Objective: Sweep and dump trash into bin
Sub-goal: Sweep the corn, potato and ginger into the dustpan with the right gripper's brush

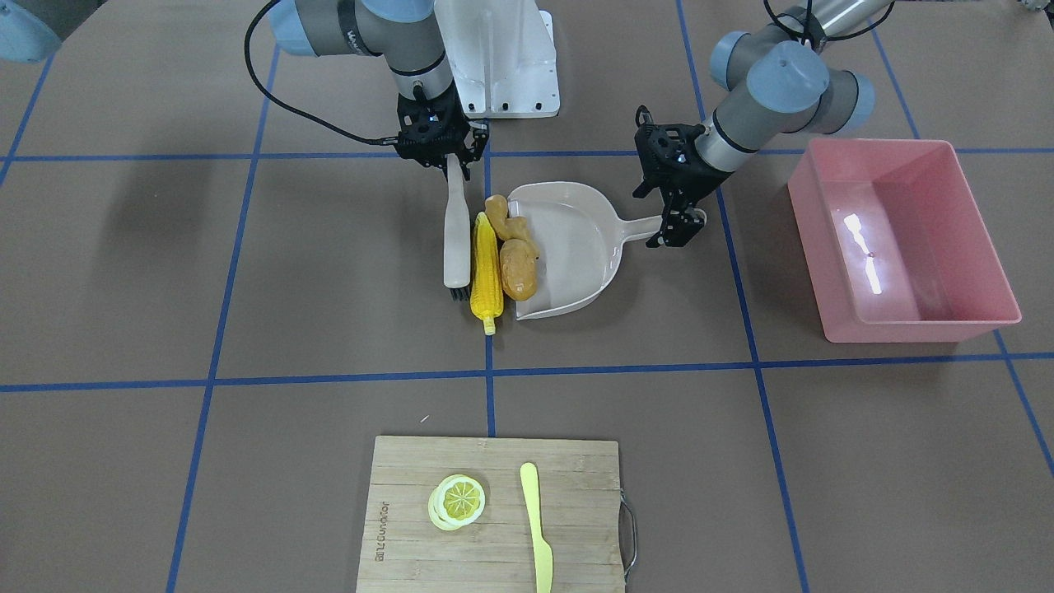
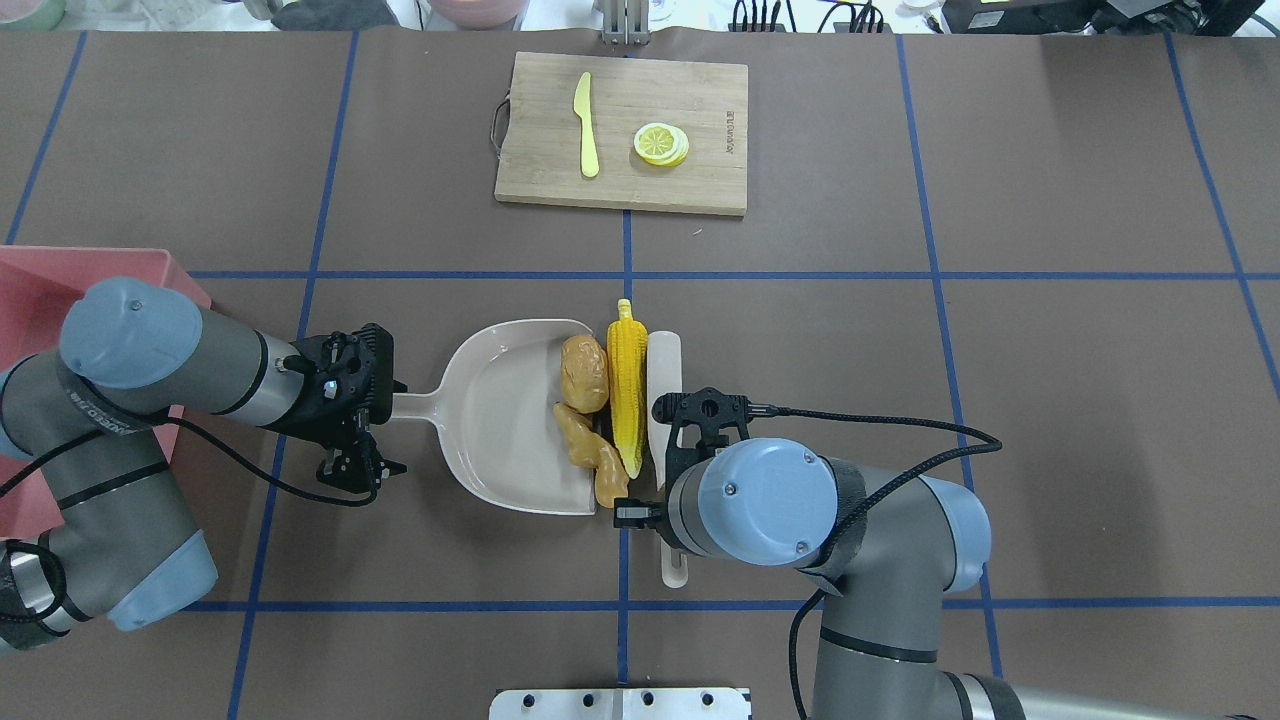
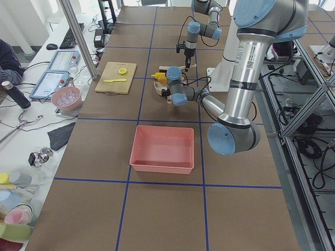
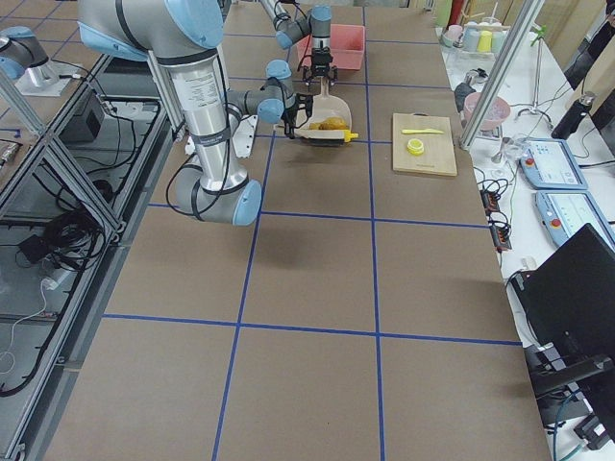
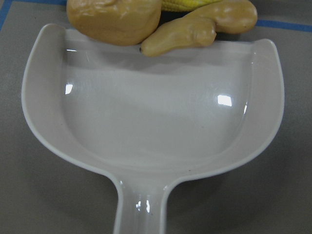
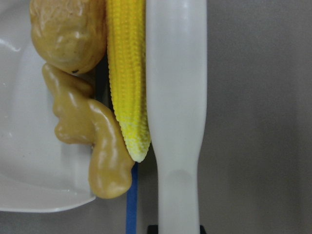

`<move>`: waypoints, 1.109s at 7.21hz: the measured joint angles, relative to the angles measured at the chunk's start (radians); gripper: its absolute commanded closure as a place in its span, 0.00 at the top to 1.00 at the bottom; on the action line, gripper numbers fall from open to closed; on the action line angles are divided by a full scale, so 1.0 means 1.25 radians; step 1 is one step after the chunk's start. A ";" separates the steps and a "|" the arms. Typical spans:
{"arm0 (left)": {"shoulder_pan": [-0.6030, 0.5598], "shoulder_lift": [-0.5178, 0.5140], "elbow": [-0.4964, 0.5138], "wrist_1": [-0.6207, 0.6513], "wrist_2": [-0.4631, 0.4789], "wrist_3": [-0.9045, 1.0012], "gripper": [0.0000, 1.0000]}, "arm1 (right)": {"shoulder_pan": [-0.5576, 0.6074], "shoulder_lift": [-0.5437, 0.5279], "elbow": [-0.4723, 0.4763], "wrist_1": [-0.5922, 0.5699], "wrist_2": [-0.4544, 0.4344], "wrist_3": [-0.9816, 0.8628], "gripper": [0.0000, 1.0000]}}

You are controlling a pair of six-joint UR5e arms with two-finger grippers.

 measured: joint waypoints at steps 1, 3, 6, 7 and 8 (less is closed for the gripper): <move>0.000 0.000 0.001 0.000 0.000 0.000 0.96 | 0.000 0.006 -0.009 0.012 -0.002 0.001 0.00; 0.000 0.000 0.000 -0.002 0.000 0.000 0.96 | -0.001 0.031 -0.053 0.055 -0.005 0.002 0.00; -0.001 0.010 -0.012 -0.005 -0.001 0.000 0.96 | -0.001 0.065 -0.086 0.094 -0.011 0.013 0.00; -0.002 0.014 -0.017 -0.005 -0.001 0.000 0.96 | -0.001 0.082 -0.104 0.113 -0.012 0.028 0.00; -0.002 0.016 -0.019 -0.005 -0.001 0.000 0.96 | -0.001 0.098 -0.122 0.135 -0.014 0.043 0.00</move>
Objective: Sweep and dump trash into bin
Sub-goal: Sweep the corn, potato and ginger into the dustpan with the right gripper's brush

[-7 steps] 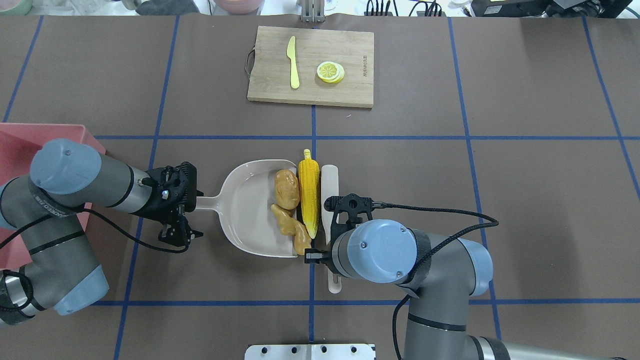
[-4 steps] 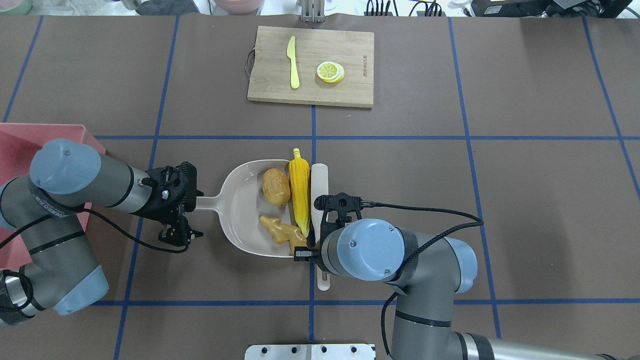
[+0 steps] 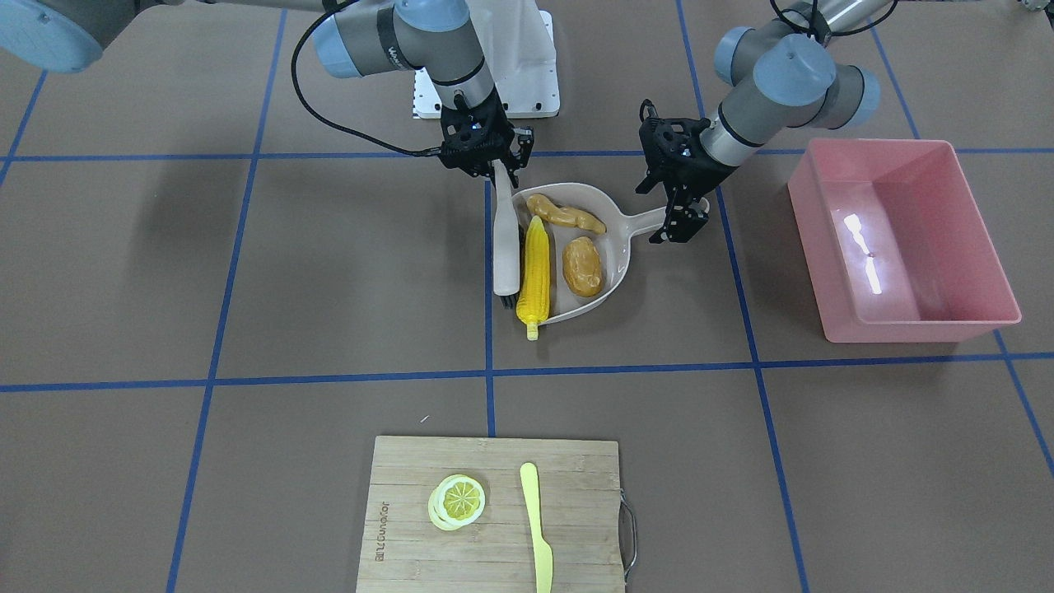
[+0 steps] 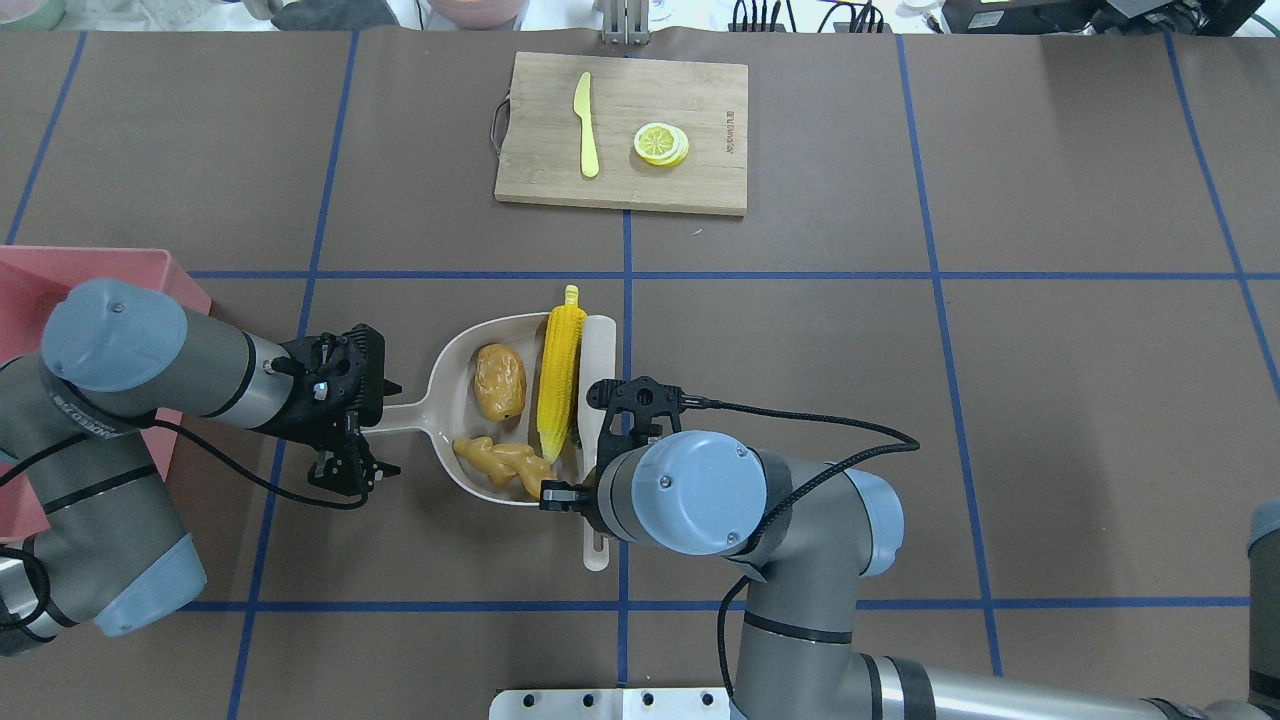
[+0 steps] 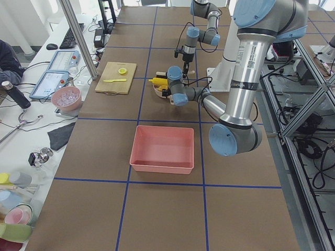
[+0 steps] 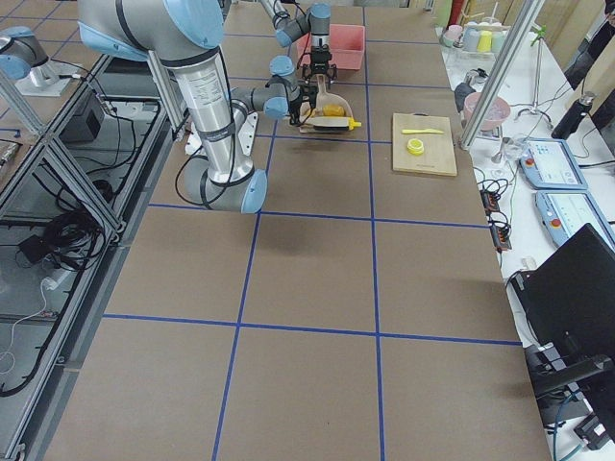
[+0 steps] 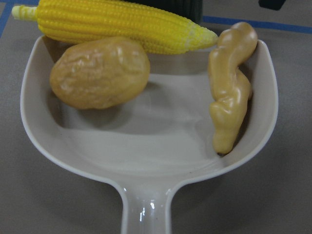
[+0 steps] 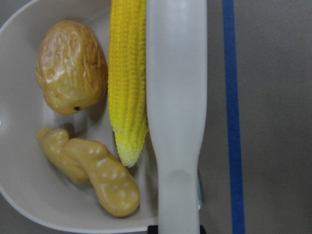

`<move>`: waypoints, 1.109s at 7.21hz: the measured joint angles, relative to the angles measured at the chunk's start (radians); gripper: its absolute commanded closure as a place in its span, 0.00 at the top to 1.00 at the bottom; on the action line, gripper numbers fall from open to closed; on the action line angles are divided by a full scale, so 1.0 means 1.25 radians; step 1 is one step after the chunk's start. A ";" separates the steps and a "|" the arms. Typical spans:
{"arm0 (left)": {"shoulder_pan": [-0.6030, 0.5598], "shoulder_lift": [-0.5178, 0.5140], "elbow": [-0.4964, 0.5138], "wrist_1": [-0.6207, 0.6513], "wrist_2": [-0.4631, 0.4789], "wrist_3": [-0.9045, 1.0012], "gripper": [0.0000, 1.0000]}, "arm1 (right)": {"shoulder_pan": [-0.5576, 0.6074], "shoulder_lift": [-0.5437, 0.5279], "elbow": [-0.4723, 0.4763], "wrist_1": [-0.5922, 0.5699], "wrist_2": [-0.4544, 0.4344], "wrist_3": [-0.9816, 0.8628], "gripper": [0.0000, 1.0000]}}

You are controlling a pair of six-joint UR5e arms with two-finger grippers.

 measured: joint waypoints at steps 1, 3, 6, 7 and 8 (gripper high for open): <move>0.000 0.001 0.000 0.000 0.000 0.000 0.96 | 0.000 0.011 -0.010 0.014 -0.002 0.010 0.00; -0.001 0.006 0.002 -0.004 -0.003 0.000 0.96 | 0.000 0.024 -0.015 0.022 -0.005 0.020 0.00; -0.002 0.008 0.005 -0.008 -0.005 -0.012 0.96 | 0.000 0.043 -0.021 0.023 -0.008 0.022 0.00; -0.002 0.008 0.005 -0.009 -0.006 -0.016 0.96 | 0.000 0.047 -0.022 0.023 -0.009 0.022 0.00; -0.001 0.008 0.005 -0.009 -0.005 -0.017 0.95 | 0.000 0.047 -0.025 0.023 -0.010 0.022 0.00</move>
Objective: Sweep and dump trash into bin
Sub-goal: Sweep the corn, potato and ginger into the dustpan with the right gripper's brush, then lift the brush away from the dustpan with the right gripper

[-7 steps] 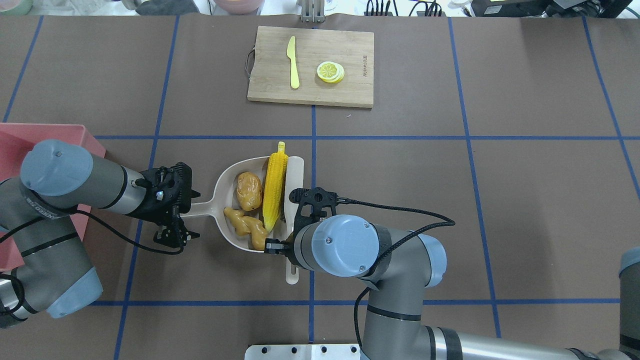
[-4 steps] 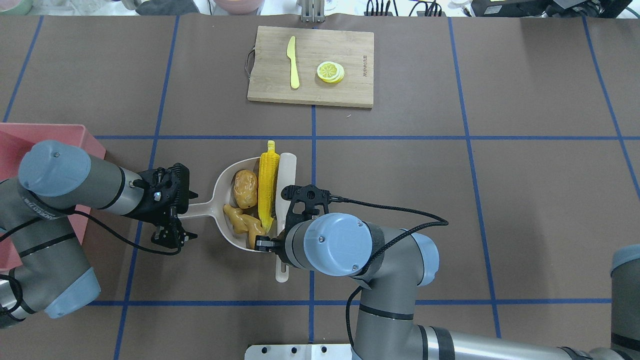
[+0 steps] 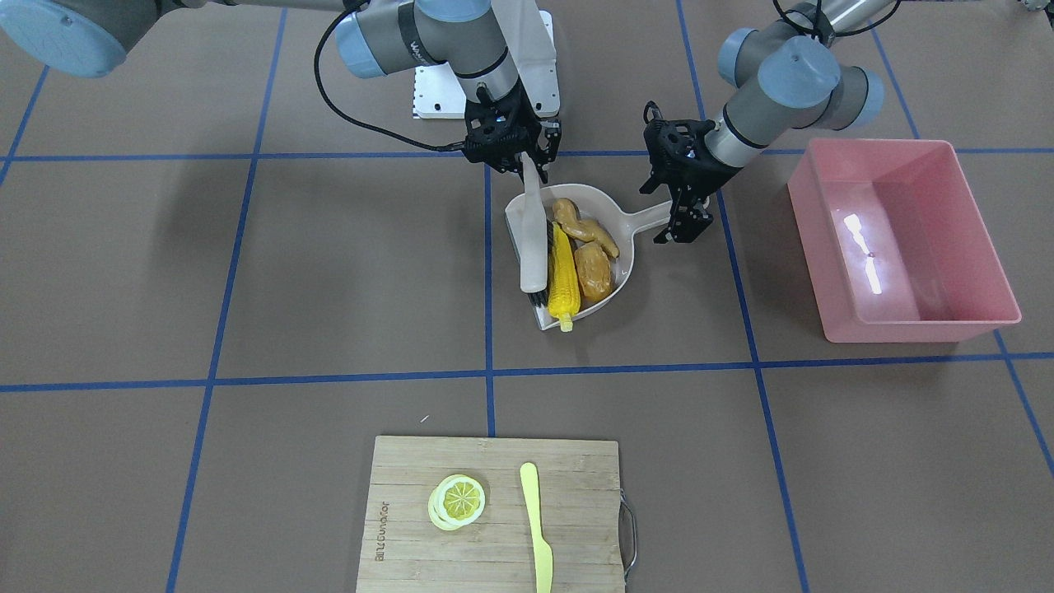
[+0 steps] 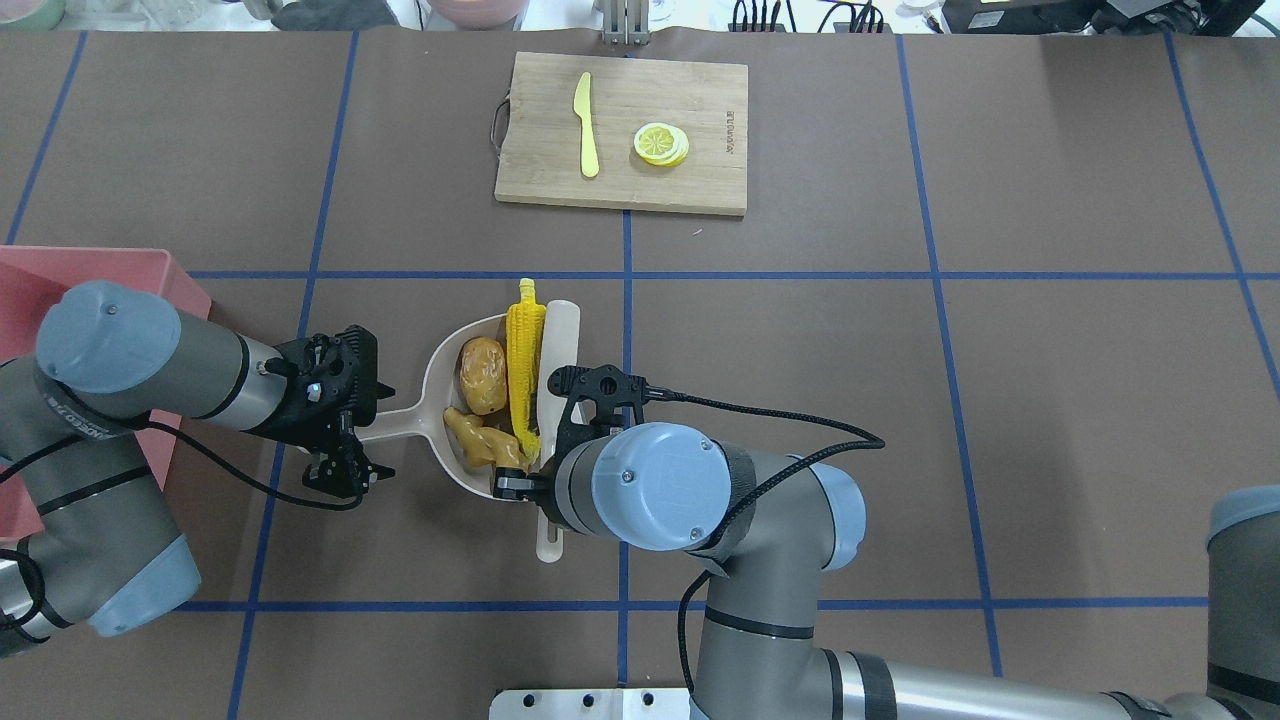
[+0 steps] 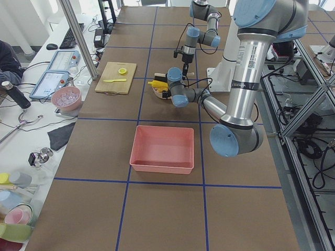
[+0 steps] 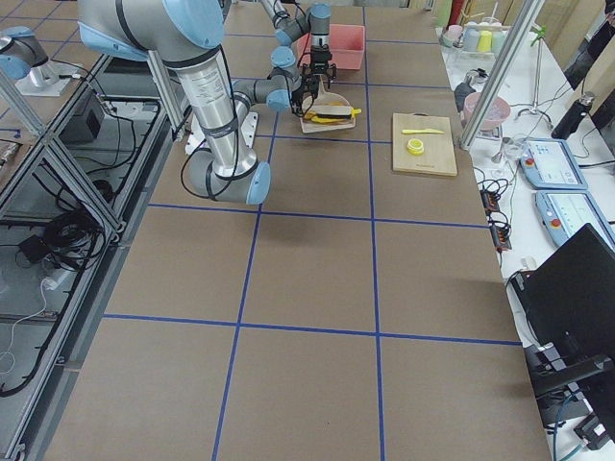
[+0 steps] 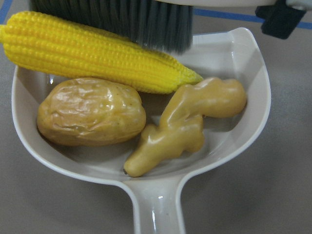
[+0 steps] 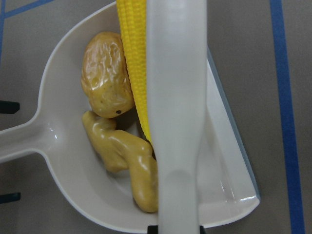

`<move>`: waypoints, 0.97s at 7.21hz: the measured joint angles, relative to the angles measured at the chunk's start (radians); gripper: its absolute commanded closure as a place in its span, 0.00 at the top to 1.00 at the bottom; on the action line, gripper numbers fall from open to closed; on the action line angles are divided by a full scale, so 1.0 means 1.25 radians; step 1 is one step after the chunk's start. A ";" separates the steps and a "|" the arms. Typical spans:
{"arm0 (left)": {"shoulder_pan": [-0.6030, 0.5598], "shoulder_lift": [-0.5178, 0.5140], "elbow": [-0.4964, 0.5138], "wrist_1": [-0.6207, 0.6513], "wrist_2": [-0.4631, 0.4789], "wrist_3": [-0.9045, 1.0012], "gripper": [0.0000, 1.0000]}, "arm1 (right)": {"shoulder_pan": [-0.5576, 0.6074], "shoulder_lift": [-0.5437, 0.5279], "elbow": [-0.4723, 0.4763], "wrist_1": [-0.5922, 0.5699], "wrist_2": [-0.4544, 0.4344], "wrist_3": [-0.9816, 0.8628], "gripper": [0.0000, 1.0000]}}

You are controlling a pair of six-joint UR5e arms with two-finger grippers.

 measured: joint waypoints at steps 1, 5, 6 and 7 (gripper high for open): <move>0.001 0.000 0.002 0.000 0.002 0.000 0.95 | 0.000 -0.003 -0.003 -0.002 -0.002 -0.002 0.00; 0.003 0.000 0.009 0.002 0.003 0.000 0.95 | 0.001 -0.039 0.012 -0.008 -0.005 -0.022 0.00; 0.003 0.000 0.009 0.002 0.002 -0.001 0.95 | 0.001 -0.054 0.022 -0.008 -0.005 -0.034 0.00; 0.004 0.001 0.009 0.001 0.000 -0.002 0.95 | 0.003 -0.064 0.028 -0.008 -0.005 -0.043 0.00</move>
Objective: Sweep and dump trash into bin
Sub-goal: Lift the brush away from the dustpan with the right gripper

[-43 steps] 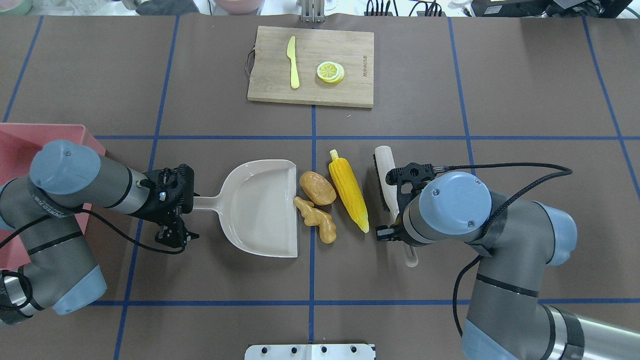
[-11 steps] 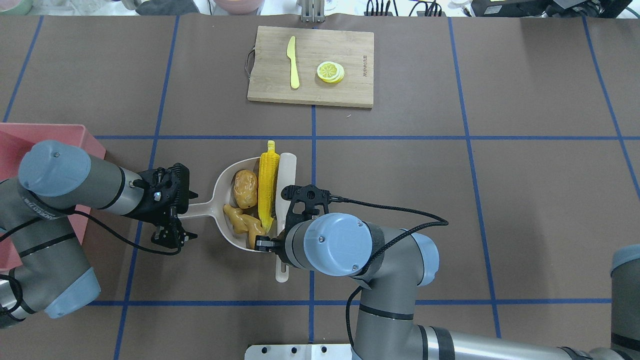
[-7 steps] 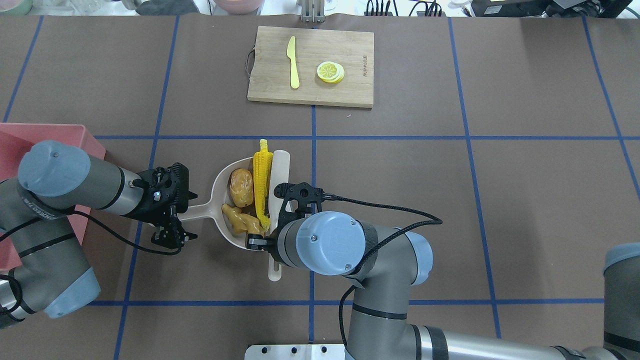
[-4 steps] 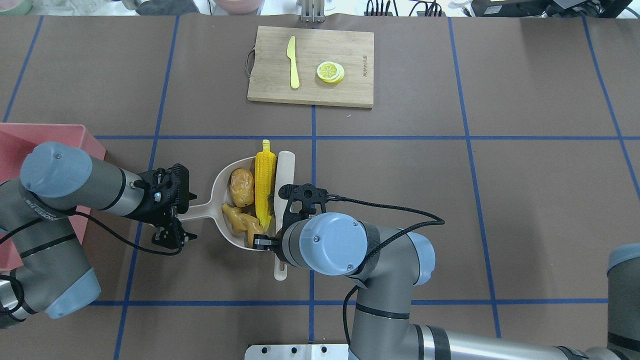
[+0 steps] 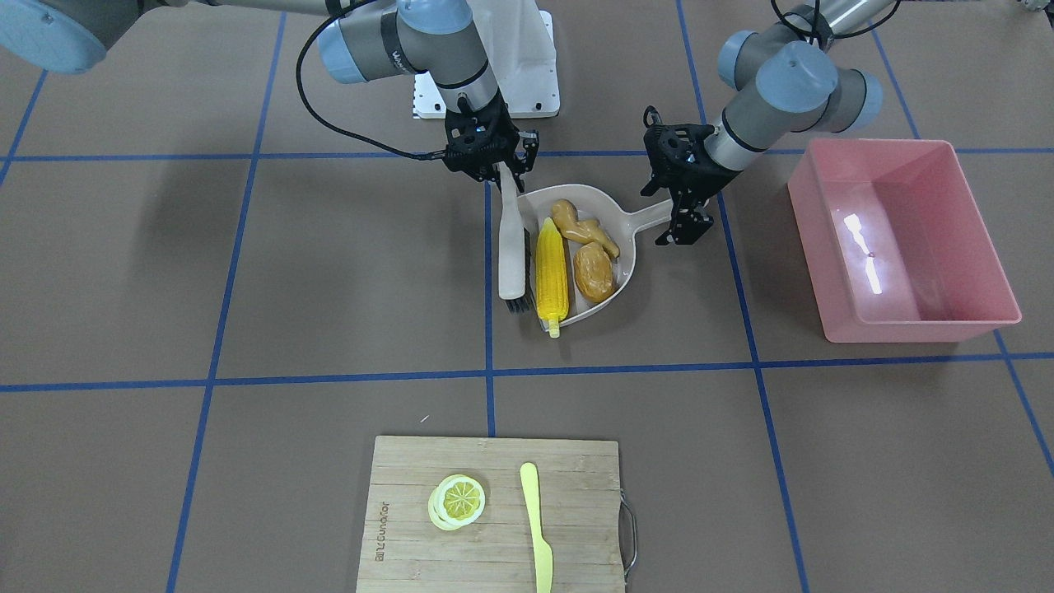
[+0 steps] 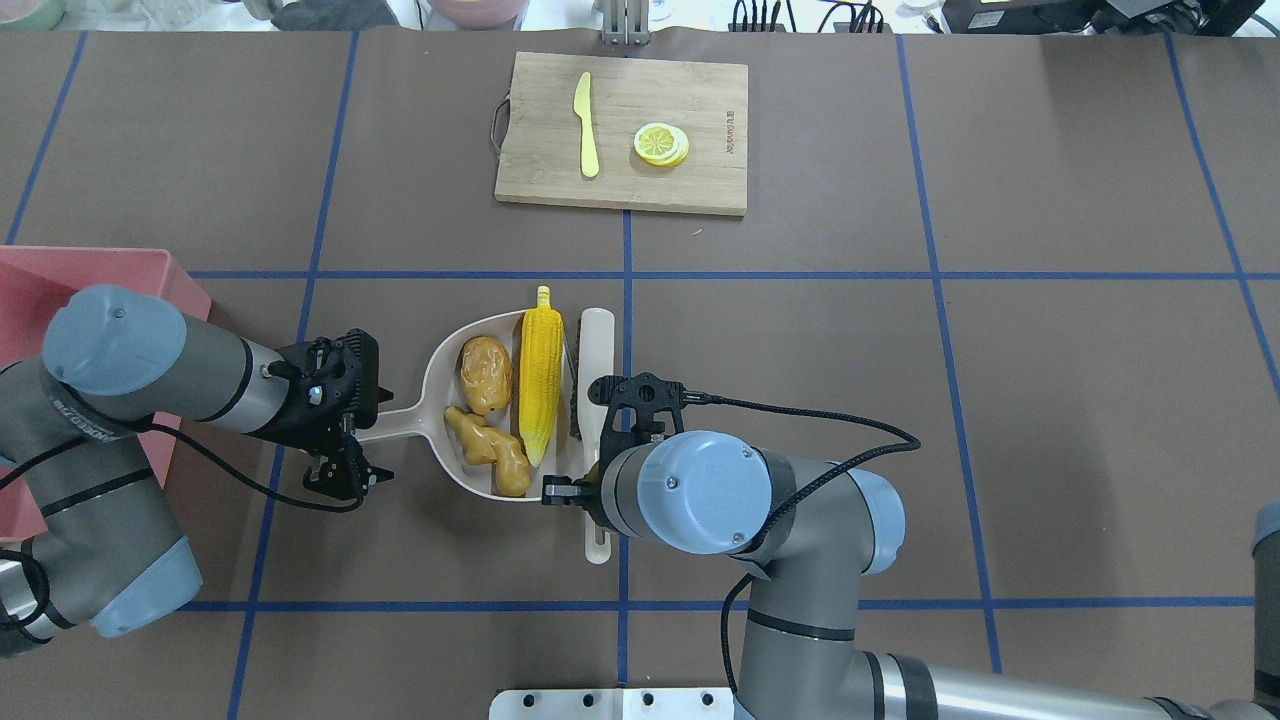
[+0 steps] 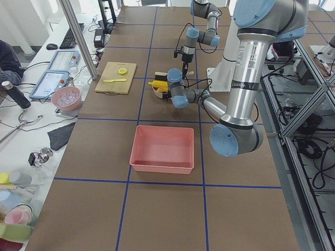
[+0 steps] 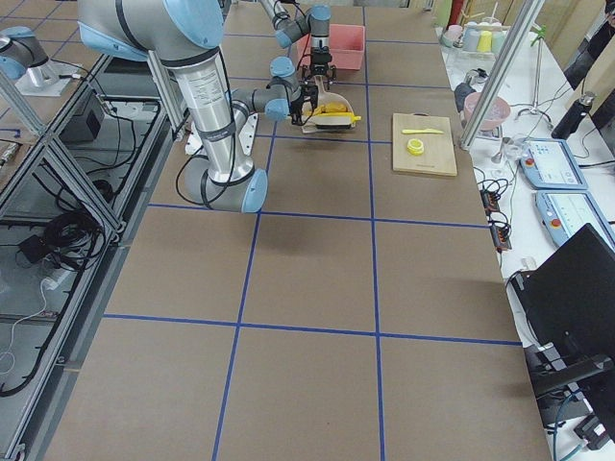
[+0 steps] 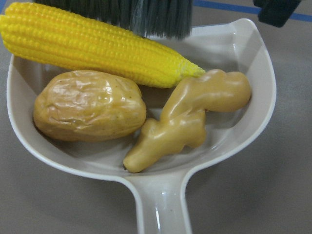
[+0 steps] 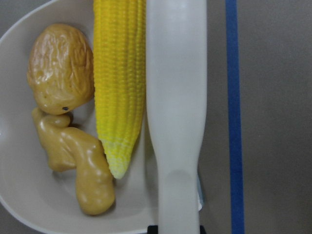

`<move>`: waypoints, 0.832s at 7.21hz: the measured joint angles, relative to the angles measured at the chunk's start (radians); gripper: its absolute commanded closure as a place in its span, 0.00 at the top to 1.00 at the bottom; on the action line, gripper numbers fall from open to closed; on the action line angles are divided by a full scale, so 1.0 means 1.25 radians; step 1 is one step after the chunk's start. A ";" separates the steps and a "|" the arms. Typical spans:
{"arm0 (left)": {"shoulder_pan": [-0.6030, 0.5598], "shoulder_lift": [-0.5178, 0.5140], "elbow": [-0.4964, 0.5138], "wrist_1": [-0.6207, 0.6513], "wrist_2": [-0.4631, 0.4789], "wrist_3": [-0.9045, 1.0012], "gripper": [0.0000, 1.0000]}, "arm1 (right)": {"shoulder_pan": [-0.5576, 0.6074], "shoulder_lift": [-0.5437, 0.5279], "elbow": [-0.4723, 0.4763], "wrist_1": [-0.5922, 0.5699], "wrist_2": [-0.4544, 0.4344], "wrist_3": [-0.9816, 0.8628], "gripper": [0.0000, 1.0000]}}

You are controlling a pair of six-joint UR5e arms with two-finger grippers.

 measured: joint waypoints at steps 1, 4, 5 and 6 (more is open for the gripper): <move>0.000 0.002 -0.002 -0.001 -0.001 -0.002 0.95 | 0.003 -0.006 0.003 -0.001 0.001 -0.005 0.00; -0.001 0.015 -0.013 -0.010 -0.002 -0.010 0.93 | 0.029 -0.017 0.014 -0.034 0.017 -0.045 0.00; -0.001 0.020 -0.014 -0.013 -0.002 -0.012 0.86 | 0.039 -0.022 0.029 -0.067 0.024 -0.072 0.00; -0.002 0.025 -0.018 -0.014 -0.002 -0.013 0.86 | 0.046 -0.029 0.044 -0.092 0.027 -0.094 0.00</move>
